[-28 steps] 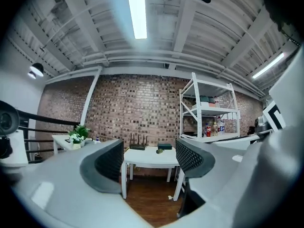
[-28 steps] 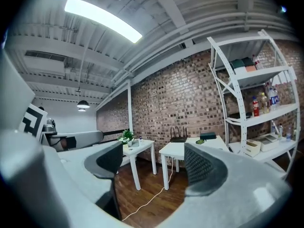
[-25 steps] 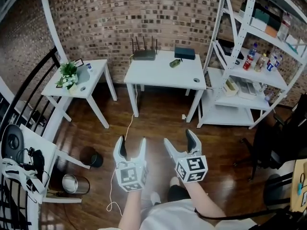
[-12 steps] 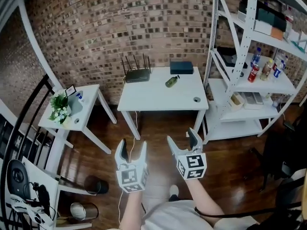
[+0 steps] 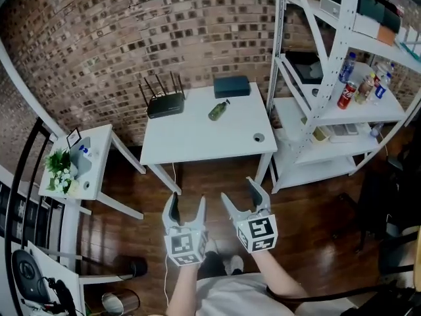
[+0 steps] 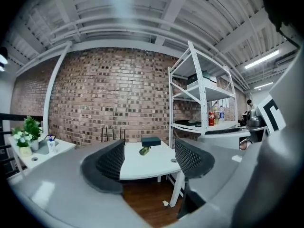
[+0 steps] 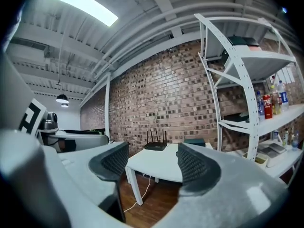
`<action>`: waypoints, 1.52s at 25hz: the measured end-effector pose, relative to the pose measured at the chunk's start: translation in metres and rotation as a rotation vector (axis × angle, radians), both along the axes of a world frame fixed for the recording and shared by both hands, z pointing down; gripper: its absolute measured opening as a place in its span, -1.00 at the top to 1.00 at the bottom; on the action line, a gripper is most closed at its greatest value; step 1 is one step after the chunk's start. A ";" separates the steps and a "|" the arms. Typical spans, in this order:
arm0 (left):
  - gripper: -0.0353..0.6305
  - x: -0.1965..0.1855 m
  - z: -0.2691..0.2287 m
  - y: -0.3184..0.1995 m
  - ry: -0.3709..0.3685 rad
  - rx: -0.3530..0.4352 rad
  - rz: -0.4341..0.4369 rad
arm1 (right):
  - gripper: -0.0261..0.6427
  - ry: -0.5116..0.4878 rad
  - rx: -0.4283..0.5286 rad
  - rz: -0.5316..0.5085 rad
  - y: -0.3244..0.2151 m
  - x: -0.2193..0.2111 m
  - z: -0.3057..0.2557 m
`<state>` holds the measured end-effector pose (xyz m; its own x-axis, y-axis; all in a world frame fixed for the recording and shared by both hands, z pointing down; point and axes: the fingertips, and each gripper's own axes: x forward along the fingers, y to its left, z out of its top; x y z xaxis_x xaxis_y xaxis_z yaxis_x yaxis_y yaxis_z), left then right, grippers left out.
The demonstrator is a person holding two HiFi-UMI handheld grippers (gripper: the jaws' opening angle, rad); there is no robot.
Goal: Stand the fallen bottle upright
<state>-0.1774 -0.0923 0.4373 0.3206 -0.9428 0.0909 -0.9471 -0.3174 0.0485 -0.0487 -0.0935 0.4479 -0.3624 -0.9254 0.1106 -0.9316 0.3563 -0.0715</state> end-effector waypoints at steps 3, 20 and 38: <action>-0.13 0.012 0.004 -0.040 -0.001 -0.002 0.024 | 0.00 0.006 -0.007 0.035 -0.035 0.017 0.005; -0.12 0.053 0.000 -0.330 0.073 -0.021 0.204 | 0.05 0.057 -0.009 0.222 -0.275 0.066 -0.005; -0.12 0.168 0.053 -0.515 -0.087 -0.153 0.253 | 0.08 -0.031 -0.019 0.175 -0.497 0.165 0.009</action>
<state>-0.0098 -0.6074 0.4900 0.5284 -0.8073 0.2626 -0.8415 -0.5391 0.0361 0.1159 -0.5907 0.4570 -0.1996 -0.9725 0.1201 -0.9766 0.1874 -0.1061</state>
